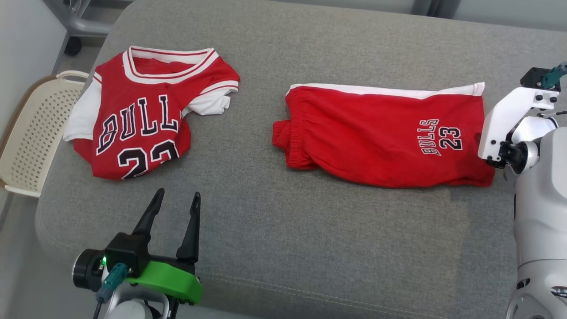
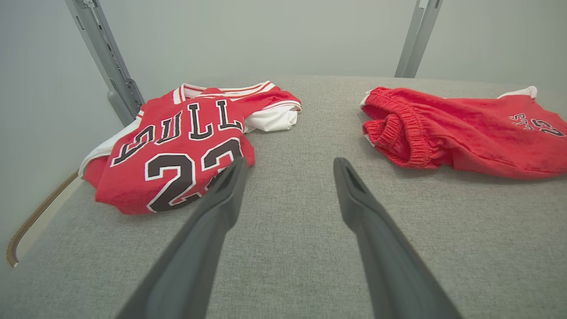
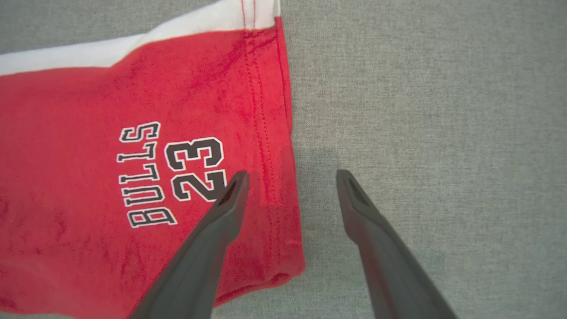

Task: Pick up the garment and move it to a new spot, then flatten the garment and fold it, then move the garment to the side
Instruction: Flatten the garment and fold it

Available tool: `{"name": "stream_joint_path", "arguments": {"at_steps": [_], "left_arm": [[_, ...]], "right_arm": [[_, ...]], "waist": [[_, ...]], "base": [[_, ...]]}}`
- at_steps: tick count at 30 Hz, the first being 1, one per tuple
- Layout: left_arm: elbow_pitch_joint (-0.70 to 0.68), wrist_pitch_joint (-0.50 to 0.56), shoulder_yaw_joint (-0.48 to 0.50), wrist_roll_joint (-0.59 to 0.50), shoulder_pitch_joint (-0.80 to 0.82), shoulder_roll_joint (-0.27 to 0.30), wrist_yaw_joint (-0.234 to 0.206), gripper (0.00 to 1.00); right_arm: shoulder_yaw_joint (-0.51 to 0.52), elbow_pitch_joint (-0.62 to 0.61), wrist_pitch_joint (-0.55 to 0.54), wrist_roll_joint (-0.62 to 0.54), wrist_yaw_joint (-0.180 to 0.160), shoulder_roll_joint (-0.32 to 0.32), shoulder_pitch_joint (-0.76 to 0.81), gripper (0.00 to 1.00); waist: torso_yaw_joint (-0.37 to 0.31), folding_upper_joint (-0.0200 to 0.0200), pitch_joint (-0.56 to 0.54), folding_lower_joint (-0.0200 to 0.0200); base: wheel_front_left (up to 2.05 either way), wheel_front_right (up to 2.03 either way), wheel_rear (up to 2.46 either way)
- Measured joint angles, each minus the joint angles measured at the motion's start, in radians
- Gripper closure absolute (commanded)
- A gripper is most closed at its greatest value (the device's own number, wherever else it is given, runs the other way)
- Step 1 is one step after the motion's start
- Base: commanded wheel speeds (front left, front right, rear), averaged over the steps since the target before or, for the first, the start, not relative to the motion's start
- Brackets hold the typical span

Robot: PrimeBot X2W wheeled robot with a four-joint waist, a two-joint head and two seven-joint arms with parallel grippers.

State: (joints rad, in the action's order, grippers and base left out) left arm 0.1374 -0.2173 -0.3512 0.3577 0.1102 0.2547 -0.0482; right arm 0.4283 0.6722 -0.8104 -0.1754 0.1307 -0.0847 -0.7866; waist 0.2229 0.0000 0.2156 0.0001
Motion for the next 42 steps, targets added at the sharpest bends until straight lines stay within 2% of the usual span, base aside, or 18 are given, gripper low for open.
{"name": "stream_joint_path", "arguments": {"at_steps": [4, 14, 20, 21, 23, 24, 26, 27, 28, 36, 42], "left_arm": [[0.006, -0.001, -0.013, -0.009, 0.018, -0.002, 0.003, 0.00], [0.021, -0.004, -0.027, -0.015, 0.042, -0.005, 0.006, 0.00], [0.029, -0.002, -0.027, -0.009, 0.046, -0.003, 0.004, 0.00], [0.031, -0.002, -0.029, -0.008, 0.047, -0.004, 0.004, 0.00], [0.034, -0.001, -0.032, -0.007, 0.051, -0.005, 0.004, 0.00], [0.035, 0.000, -0.033, -0.006, 0.053, -0.006, 0.004, 0.00], [0.040, 0.000, -0.036, -0.002, 0.054, -0.007, 0.005, 0.00], [0.042, 0.000, -0.037, -0.001, 0.054, -0.007, 0.005, 0.00], [0.043, 0.000, -0.038, 0.000, 0.054, -0.007, 0.005, 0.00], [0.053, 0.001, -0.037, 0.008, 0.054, -0.004, 0.003, 0.00], [0.056, 0.005, -0.042, 0.011, 0.052, -0.001, 0.000, 0.00]], "right_arm": [[0.020, 0.023, 0.035, -0.021, 0.000, -0.019, -0.021, 0.00], [0.104, 0.117, 0.080, -0.010, -0.001, -0.017, -0.065, 0.00], [0.086, 0.177, 0.086, 0.021, -0.005, -0.003, -0.106, 0.00], [0.079, 0.187, 0.086, 0.025, -0.005, 0.001, -0.111, 0.13], [0.067, 0.202, 0.086, 0.029, -0.005, 0.002, -0.118, 0.51], [0.064, 0.208, 0.086, 0.032, -0.005, 0.002, -0.120, 0.55], [0.059, 0.217, 0.089, 0.031, -0.005, 0.008, -0.121, 0.71], [0.059, 0.221, 0.091, 0.031, -0.004, 0.012, -0.122, 0.91], [0.059, 0.223, 0.095, 0.031, -0.003, 0.016, -0.122, 1.00], [0.072, 0.236, 0.129, 0.003, 0.002, -0.001, -0.120, 1.00], [0.107, 0.236, 0.135, -0.029, 0.001, -0.060, -0.099, 1.00]], "waist": [[0.023, 0.0000, 0.035, 0.0000], [0.051, 0.0000, 0.088, 0.0000], [0.048, 0.0000, 0.088, 0.0000], [0.048, 0.0000, 0.088, 0.0000], [0.049, 0.0000, 0.085, -0.0001], [0.050, 0.0000, 0.084, 0.0000], [0.052, 0.0000, 0.081, 0.0000], [0.053, 0.0000, 0.079, 0.0000], [0.055, 0.0000, 0.078, 0.0000], [0.052, 0.0000, 0.062, -0.0001], [0.043, 0.0000, 0.035, 0.0000]], "base": [[0.00, 0.00, 0.00], [0.00, 0.00, 0.00], [0.00, 0.00, 0.00], [0.00, 0.00, 0.00], [0.00, 0.00, 0.00], [0.00, 0.00, 0.00], [0.00, 0.00, 0.00], [0.00, 0.00, 0.00], [0.00, 0.00, 0.00], [0.00, 0.00, 0.00], [0.00, 0.00, 0.00]]}}
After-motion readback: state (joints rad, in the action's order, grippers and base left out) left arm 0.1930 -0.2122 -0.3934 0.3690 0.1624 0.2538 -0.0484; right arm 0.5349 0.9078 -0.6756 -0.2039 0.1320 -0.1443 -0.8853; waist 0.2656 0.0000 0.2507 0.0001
